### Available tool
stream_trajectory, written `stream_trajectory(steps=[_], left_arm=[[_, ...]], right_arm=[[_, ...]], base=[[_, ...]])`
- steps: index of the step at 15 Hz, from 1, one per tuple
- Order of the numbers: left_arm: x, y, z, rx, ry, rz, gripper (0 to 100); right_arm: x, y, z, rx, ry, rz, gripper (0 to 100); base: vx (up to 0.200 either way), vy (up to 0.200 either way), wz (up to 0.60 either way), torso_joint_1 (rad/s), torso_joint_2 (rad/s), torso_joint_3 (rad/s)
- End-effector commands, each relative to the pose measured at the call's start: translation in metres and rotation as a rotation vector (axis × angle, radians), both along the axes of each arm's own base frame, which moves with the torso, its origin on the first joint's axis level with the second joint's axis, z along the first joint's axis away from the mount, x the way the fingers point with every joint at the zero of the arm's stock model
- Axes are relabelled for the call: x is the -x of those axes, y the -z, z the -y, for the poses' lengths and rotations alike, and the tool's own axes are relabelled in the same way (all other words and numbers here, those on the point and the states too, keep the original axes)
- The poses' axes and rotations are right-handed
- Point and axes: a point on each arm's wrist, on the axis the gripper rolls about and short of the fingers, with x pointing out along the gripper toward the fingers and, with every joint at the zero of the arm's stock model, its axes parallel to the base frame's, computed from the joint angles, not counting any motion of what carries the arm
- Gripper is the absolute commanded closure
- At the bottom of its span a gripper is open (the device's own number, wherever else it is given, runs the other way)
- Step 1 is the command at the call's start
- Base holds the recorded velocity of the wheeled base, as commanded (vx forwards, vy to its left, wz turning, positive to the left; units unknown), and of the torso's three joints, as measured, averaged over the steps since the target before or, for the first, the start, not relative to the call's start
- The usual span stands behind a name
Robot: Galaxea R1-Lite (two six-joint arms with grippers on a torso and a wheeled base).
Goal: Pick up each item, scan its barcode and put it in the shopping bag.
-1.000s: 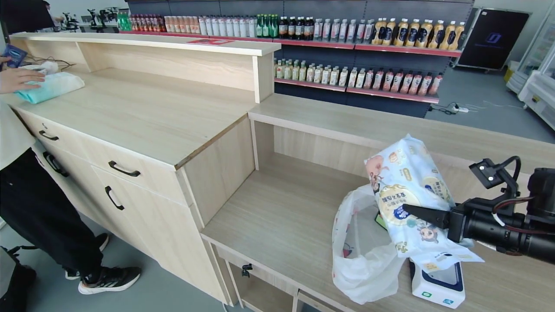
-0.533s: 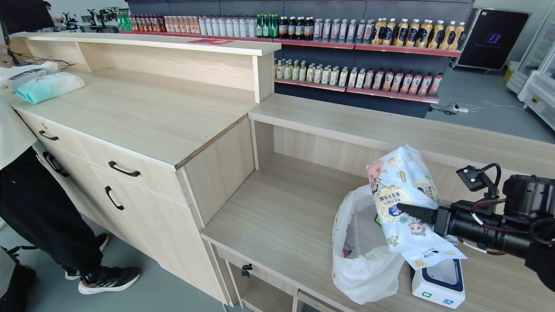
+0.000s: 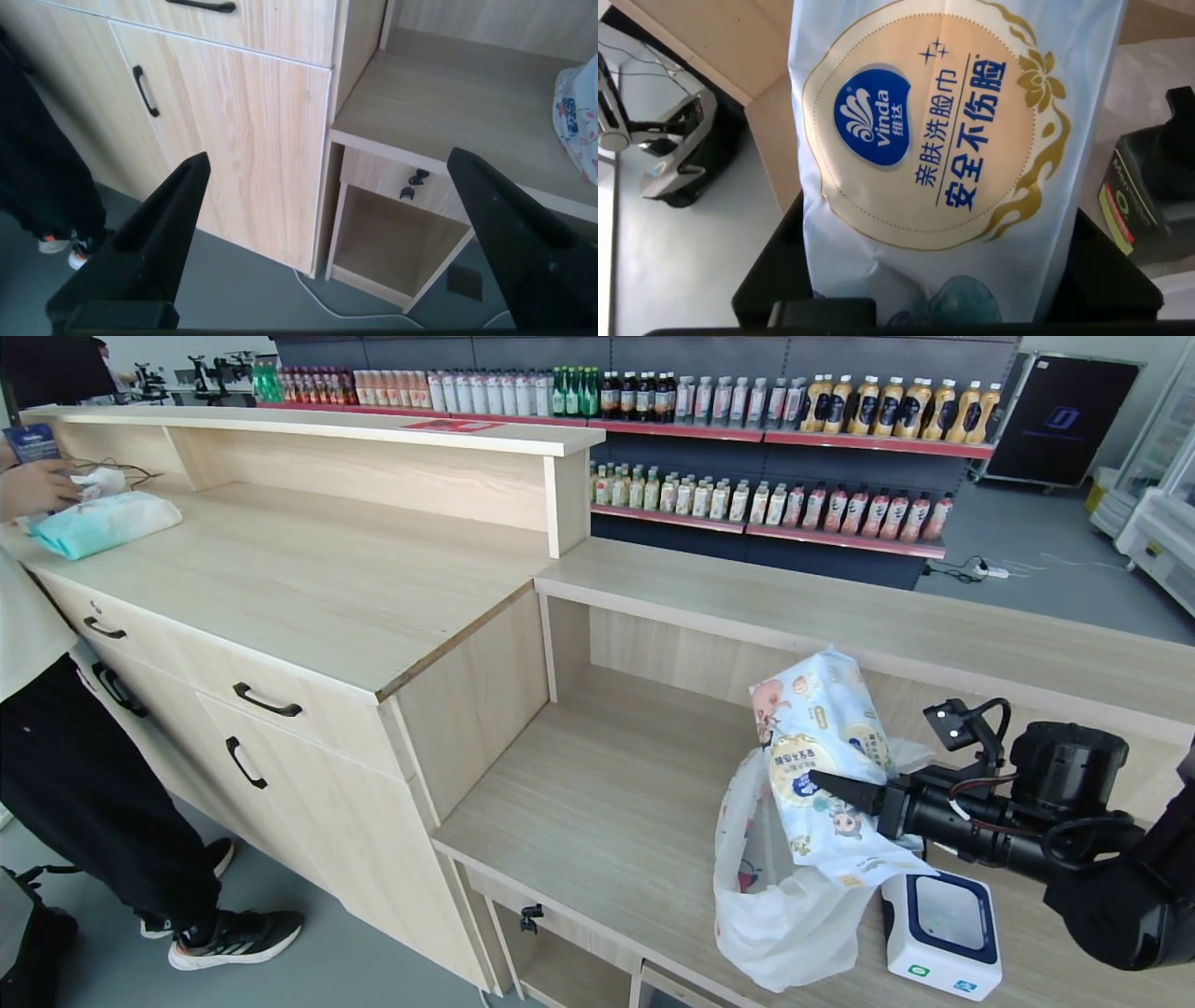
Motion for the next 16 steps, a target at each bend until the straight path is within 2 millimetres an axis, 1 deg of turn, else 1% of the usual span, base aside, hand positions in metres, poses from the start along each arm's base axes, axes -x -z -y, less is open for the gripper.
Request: stream_trajectory(steps=[1, 3, 6, 10, 16], left_arm=[[0.000, 0.000, 0.000, 0.000, 0.001, -0.001, 0], [0.000, 0.000, 0.000, 0.000, 0.001, -0.001, 0], [0.000, 0.000, 0.000, 0.000, 0.001, -0.001, 0], [0.000, 0.000, 0.000, 0.000, 0.001, -0.001, 0], [0.000, 0.000, 0.000, 0.000, -0.001, -0.001, 0]], right_arm=[[-0.005, 0.015, -0.005, 0.003, -0.016, -0.033, 100], [-0.008, 0.020, -0.006, 0.003, -0.017, -0.038, 100], [-0.006, 0.023, -0.005, 0.025, -0.016, -0.046, 100], [-0.005, 0.039, 0.008, 0.094, 0.003, -0.093, 100], [-0.001, 0.050, 0.023, 0.094, 0.049, -0.197, 100]], base=[[0.000, 0.000, 0.00, 0.000, 0.00, 0.000], [0.000, 0.000, 0.00, 0.000, 0.00, 0.000], [0.000, 0.000, 0.00, 0.000, 0.00, 0.000], [0.000, 0.000, 0.00, 0.000, 0.00, 0.000], [0.000, 0.000, 0.00, 0.000, 0.00, 0.000]])
